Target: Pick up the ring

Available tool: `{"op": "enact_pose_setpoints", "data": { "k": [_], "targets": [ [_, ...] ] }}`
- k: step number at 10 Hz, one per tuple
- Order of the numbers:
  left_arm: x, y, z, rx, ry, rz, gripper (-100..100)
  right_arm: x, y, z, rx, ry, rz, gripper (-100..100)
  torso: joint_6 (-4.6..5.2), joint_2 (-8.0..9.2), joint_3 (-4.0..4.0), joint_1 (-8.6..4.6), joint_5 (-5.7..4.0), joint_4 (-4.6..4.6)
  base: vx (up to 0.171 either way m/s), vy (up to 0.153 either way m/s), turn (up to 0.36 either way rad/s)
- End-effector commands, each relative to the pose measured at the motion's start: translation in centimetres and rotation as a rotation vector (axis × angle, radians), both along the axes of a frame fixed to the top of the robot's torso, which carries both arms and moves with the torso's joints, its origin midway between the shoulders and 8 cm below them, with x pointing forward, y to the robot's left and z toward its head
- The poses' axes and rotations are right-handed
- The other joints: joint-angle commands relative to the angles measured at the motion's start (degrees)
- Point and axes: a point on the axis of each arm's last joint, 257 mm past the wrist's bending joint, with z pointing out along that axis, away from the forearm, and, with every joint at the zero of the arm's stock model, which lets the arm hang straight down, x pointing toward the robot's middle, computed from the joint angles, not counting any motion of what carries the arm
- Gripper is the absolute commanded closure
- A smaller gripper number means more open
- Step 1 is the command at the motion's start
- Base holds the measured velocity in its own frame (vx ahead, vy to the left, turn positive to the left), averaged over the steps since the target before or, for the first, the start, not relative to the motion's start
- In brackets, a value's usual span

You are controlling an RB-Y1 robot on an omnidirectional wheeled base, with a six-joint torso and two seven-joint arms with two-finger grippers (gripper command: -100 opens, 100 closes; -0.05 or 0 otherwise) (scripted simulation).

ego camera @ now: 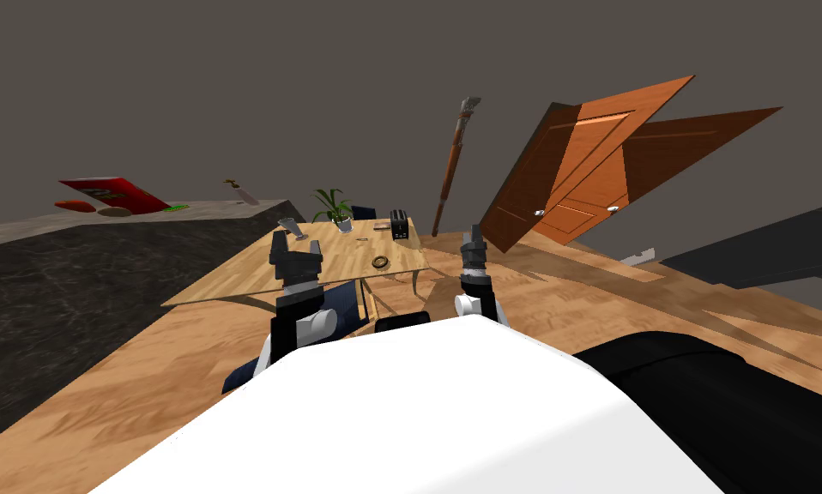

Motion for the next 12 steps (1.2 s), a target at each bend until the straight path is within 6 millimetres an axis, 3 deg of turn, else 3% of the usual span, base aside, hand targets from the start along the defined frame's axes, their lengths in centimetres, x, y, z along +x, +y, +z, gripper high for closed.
{"op": "enact_pose_setpoints", "data": {
  "k": [1, 8, 12],
  "targets": [
    [0.7, -0.2, -0.8, 0.04, 0.037, -0.016, -100, 0.0, 0.0, 0.0, 0.0, 0.0, 0.0, 0, 0.0, 0.0, 0.0, 0.0, 0.0, 0.0, 0.009, -0.013, -0.008],
    [4.7, 0.9, -6.5, 0.123, 0.249, -0.018, -100, 0.0, 0.0, 0.0, 0.0, 0.0, 0.0, 0, 0.01, -0.19, -0.11, -0.11, -0.02, -0.04, 0.032, -0.028, -0.011],
    [6.0, 1.7, -9.0, 0.131, 0.337, -0.006, -100, 0.0, 0.0, 0.0, 0.0, 0.0, 0.0, 0, 0.0, -0.11, -0.07, -0.14, -0.03, -0.03, 0.024, -0.029, -0.007]
  ]
}}
